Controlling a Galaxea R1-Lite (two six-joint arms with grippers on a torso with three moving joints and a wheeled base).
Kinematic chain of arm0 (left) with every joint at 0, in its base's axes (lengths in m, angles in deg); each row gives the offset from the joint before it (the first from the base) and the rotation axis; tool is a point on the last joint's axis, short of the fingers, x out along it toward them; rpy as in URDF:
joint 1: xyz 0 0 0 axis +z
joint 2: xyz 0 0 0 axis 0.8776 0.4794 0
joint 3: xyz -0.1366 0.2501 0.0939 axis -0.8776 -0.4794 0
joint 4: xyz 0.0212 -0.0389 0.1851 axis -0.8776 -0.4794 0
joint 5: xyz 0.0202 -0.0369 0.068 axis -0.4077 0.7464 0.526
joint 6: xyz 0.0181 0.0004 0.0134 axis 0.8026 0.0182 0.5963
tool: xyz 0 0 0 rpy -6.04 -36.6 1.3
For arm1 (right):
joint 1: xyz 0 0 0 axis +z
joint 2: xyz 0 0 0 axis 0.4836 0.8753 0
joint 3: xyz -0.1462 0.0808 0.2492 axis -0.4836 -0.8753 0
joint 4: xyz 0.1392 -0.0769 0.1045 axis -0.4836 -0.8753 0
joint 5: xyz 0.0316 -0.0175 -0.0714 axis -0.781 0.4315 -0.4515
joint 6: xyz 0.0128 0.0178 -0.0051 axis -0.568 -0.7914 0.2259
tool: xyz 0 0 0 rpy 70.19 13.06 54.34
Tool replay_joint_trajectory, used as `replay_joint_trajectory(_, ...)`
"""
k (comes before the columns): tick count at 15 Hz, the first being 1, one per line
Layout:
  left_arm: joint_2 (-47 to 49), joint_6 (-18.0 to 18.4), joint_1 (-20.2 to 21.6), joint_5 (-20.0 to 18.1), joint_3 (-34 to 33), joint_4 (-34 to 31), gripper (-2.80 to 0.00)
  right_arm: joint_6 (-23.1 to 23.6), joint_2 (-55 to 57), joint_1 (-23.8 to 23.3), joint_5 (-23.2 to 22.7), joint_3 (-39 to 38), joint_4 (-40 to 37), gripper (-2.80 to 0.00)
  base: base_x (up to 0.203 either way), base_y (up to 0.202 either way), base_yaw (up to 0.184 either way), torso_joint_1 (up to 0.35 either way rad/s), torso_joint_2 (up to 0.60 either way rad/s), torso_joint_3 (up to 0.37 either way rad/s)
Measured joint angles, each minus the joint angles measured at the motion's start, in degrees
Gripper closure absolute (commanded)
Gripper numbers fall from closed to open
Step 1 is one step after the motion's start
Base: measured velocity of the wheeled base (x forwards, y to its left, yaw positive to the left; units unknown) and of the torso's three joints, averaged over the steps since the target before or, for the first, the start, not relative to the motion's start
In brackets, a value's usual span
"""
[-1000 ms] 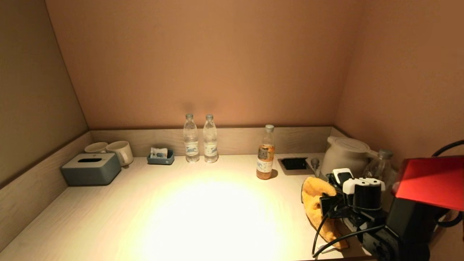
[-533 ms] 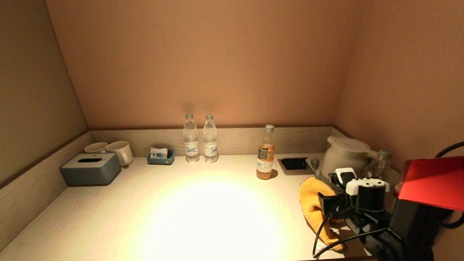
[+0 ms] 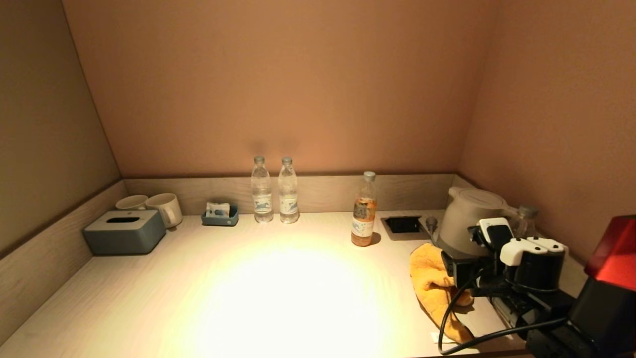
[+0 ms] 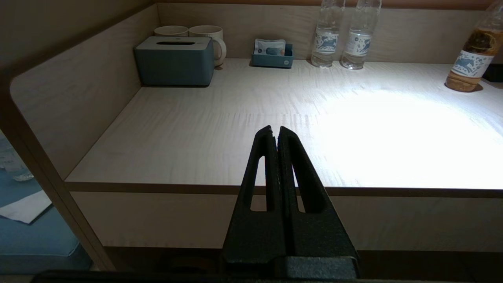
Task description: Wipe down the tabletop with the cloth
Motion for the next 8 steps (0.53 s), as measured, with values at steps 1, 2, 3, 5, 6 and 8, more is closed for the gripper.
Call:
replay_joint_trajectory(1, 0.00, 0.02, 0.00, 0.02, 0.00, 0.00, 0.00, 0.01, -1.29, 0.13, -0.15, -0.48, 0.00, -2.80, 0.000, 0.000, 0.000, 0.000, 0.00, 0.000)
replay_joint_trajectory(2, 0.00, 0.00, 0.00, 0.01, 0.00, 0.00, 0.00, 0.22, -3.03, 0.38, -0.35, -0.98, -0.07, -2.80, 0.000, 0.000, 0.000, 0.000, 0.00, 0.000)
replay_joint_trajectory(3, 0.00, 0.01, 0.00, 0.01, 0.00, 0.00, 0.00, 0.39, -5.13, 0.74, -0.66, -1.61, -0.08, -2.80, 0.000, 0.000, 0.000, 0.000, 0.00, 0.000)
replay_joint_trajectory(5, 0.00, 0.00, 0.01, 0.01, 0.00, -0.01, 0.00, 0.61, -8.57, 1.42, -1.56, -2.85, -0.18, -2.80, 0.000, 0.000, 0.000, 0.000, 0.00, 0.000)
replay_joint_trajectory(6, 0.00, 0.00, 0.02, 0.01, 0.00, 0.00, 0.00, 0.70, -9.96, 1.67, -2.12, -3.35, -0.29, -2.80, 0.000, 0.000, 0.000, 0.000, 0.00, 0.000)
replay_joint_trajectory(8, 0.00, 0.00, 0.04, 0.01, 0.00, 0.00, 0.00, 1.29, -14.09, 1.99, -2.98, -4.24, -0.56, -2.80, 0.000, 0.000, 0.000, 0.000, 0.00, 0.000)
